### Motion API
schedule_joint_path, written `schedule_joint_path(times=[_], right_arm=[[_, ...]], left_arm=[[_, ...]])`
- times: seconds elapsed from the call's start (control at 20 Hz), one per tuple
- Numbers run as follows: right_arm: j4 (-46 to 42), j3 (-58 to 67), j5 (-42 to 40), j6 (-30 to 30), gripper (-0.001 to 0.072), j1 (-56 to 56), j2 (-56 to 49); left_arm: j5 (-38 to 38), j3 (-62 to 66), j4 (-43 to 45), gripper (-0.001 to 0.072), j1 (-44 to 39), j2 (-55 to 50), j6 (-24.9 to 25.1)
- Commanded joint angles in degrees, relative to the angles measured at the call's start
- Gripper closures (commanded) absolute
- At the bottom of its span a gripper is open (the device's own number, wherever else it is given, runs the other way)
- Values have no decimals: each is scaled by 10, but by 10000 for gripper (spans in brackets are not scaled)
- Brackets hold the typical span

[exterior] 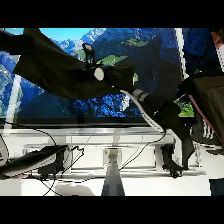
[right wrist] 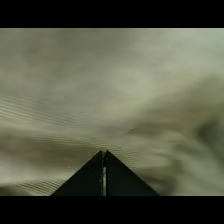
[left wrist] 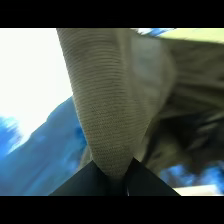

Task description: Fold the clothes and pants, and hang the long-sleeved shirts on hangers.

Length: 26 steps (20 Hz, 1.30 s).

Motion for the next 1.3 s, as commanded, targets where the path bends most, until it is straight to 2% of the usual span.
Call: schedule_joint_path(times=[0.0, 0.1, 0.25, 0.4, 0.55, 0.65, 0.8, 0.9, 0.95, 1.0, 1.05, 1.1, 1.25], right_arm=[[40, 65, -30, 30, 687, 21, -60], [15, 65, -21, 29, 686, 7, -60], [-24, 65, 52, 10, 686, -56, -45], [-50, 65, 184, -86, 686, -153, -9], [-57, 65, 288, -136, 686, -255, 40], [-59, 65, 322, -142, 686, -316, 76], [-70, 63, 344, -141, 686, -391, 123], [-72, 63, 364, -141, 686, -430, 145], [-75, 63, 376, -141, 686, -445, 152], [-79, 63, 393, -141, 686, -459, 157], [-84, 63, 414, -141, 686, -471, 158], [-90, 61, 437, -143, 686, -480, 158], [-130, 30, 494, -220, 686, -494, 158]], left_arm=[[66, 0, -105, 678, 0, -1, 0], [84, 0, -163, 677, -1, -4, -5], [76, -13, -223, 678, -2, -14, -8], [78, -52, -287, 678, -6, -24, -41], [111, -87, -382, 677, -43, -49, -41], [169, -90, -411, 677, -101, -84, -40], [308, -90, -431, 677, -229, -150, -37], [422, -90, -439, 657, -315, -196, 7], [471, -90, -438, 434, -350, -219, 25], [504, -90, -432, 40, -375, -237, 43], [525, -90, -425, 0, -391, -252, 47], [528, -90, -410, -1, -398, -263, 46], [499, -90, -331, 0, -381, -262, 46]])
